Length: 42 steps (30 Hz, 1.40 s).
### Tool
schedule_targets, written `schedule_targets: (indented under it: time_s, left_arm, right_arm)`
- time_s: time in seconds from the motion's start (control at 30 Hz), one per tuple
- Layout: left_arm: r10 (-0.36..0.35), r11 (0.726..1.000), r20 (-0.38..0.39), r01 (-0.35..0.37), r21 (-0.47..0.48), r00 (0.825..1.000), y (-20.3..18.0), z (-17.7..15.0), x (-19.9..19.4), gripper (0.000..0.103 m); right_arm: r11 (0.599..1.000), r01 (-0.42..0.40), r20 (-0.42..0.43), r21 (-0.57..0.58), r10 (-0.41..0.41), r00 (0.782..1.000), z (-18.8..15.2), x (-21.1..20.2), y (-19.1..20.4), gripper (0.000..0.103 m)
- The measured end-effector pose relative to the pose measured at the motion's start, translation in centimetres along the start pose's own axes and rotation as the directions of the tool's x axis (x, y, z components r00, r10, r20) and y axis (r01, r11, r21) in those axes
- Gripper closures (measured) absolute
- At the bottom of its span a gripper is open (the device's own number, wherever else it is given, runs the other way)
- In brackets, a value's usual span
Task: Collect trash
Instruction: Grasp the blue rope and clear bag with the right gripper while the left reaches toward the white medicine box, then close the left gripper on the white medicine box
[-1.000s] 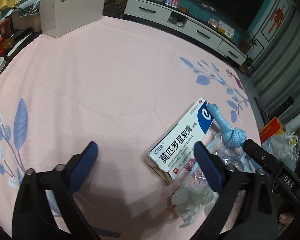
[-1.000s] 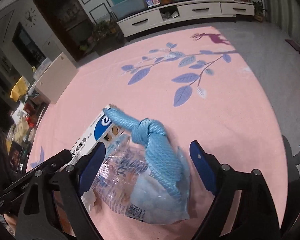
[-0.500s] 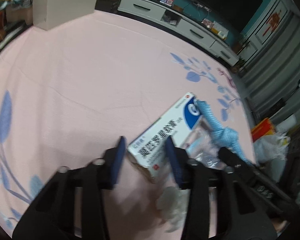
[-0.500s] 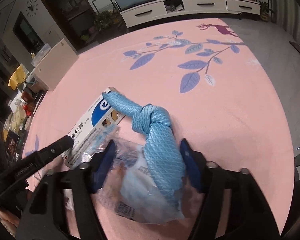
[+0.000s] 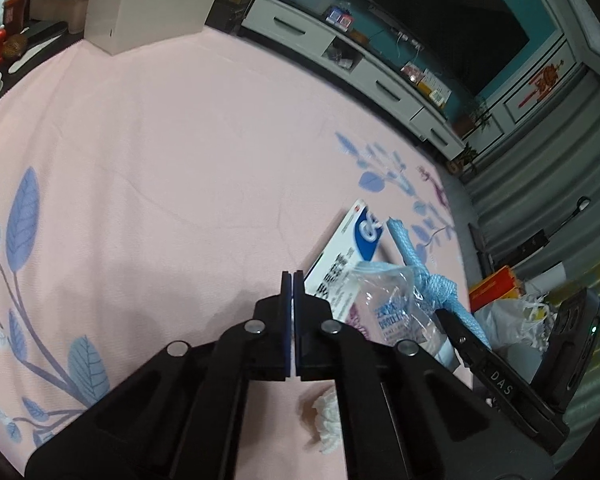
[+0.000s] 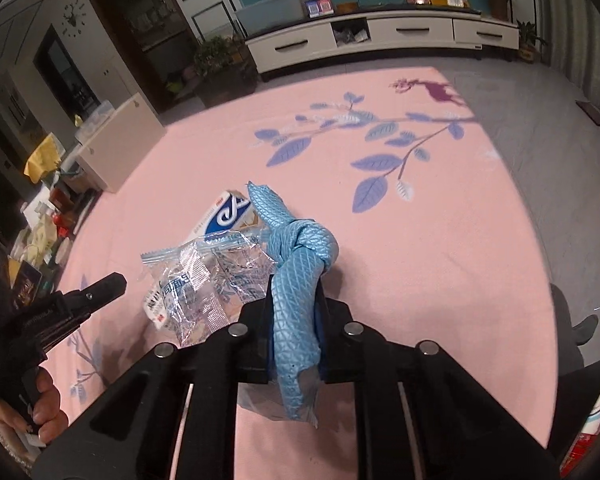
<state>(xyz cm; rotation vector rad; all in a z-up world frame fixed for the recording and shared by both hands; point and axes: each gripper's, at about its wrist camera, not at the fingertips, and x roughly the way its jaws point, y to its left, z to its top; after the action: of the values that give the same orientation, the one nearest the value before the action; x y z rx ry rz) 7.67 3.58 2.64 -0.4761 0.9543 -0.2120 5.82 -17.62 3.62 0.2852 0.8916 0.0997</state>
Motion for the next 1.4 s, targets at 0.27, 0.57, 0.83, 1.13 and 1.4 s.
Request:
schedule_targets:
  time_s: [0.27, 0.57, 0.83, 1.13, 1.4]
  left_arm:
    - [0.020, 1.000, 0.015, -0.020, 0.023, 1.000, 0.2, 0.5, -1.1, 0.087]
    - [0.025, 0.985, 0.006, -0.026, 0.171, 1.000, -3.0, -0.2, 1.6, 0.042]
    - [0.070, 0.975, -0.053, -0.057, 0.217, 0.996, -3.7, -1.3, 4.4, 0.056]
    - [0.006, 0.983, -0.096, 0.012, 0.184, 0.995, -3.9, -1.8, 4.4, 0.064]
    - [-0.054, 0.987, -0.080, 0.065, 0.146, 0.995, -4.2, -1.6, 4.6, 0.046]
  right_arm:
    - [0.998, 0.008, 0.086, 0.057, -0.013, 0.996, 0.1, -5.8, -1.4, 0.087]
    - [0.994, 0.063, 0.116, 0.094, -0.074, 0.991, -1.9, -9.2, -4.0, 0.087]
    - [0.993, 0.068, -0.054, 0.093, -0.063, 0.997, -3.6, -4.4, -5.1, 0.086]
    - [0.997, 0.070, -0.101, 0.027, -0.067, 0.993, -3.9, -5.1, -3.8, 0.042]
    - [0.993, 0.109, -0.026, 0.046, -0.108, 0.994, -2.5, -4.3, -4.9, 0.050]
